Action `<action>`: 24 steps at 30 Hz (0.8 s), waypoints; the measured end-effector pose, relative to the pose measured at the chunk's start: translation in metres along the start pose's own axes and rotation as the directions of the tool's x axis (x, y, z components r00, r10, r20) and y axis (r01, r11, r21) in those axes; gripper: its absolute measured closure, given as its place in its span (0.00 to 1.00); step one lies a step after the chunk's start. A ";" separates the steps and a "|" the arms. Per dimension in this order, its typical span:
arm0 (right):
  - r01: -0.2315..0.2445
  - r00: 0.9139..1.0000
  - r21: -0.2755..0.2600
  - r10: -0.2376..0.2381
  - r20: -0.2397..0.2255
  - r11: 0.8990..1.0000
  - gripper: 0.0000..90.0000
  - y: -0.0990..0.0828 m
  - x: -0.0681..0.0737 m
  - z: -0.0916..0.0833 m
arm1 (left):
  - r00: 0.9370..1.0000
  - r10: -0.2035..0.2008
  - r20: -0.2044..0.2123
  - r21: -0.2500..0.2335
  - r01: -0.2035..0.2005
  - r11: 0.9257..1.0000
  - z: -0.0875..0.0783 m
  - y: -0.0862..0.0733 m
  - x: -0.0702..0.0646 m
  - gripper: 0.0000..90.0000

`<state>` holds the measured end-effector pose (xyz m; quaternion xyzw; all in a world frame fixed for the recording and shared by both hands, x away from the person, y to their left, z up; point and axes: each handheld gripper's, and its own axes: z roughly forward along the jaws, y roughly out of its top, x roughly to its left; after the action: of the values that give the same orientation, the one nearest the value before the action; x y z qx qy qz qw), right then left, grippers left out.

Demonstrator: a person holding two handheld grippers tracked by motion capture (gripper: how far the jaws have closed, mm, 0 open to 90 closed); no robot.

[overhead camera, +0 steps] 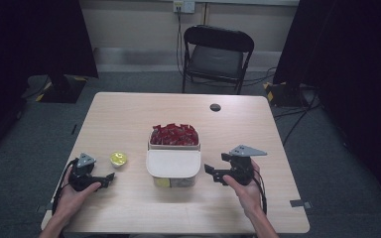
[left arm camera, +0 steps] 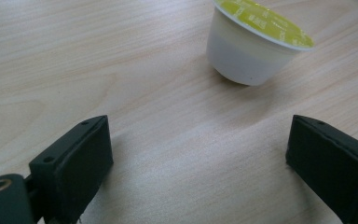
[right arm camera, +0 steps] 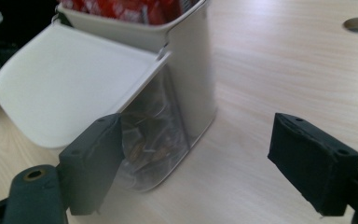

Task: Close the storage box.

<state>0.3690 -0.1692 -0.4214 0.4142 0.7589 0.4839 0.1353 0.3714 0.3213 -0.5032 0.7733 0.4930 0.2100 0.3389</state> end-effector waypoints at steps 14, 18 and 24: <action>-0.117 0.978 -0.017 0.118 0.174 0.993 0.16 -0.012 -0.057 -0.018 | 1.000 -0.001 0.000 0.000 0.001 1.000 0.000 0.000 0.000 0.07; -0.167 0.962 -0.008 0.165 0.219 0.986 0.16 -0.020 -0.073 -0.020 | 1.000 0.000 0.000 0.000 0.000 1.000 0.000 0.000 0.000 0.07; -0.189 0.935 0.063 0.160 0.318 0.980 0.16 -0.038 -0.091 -0.018 | 1.000 0.005 -0.003 0.005 -0.005 1.000 0.000 0.000 0.001 0.07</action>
<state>0.3957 -0.2561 -0.4622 0.5567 0.7098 0.3872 0.1906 0.3717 0.3218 -0.5029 0.7751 0.4921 0.2105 0.3358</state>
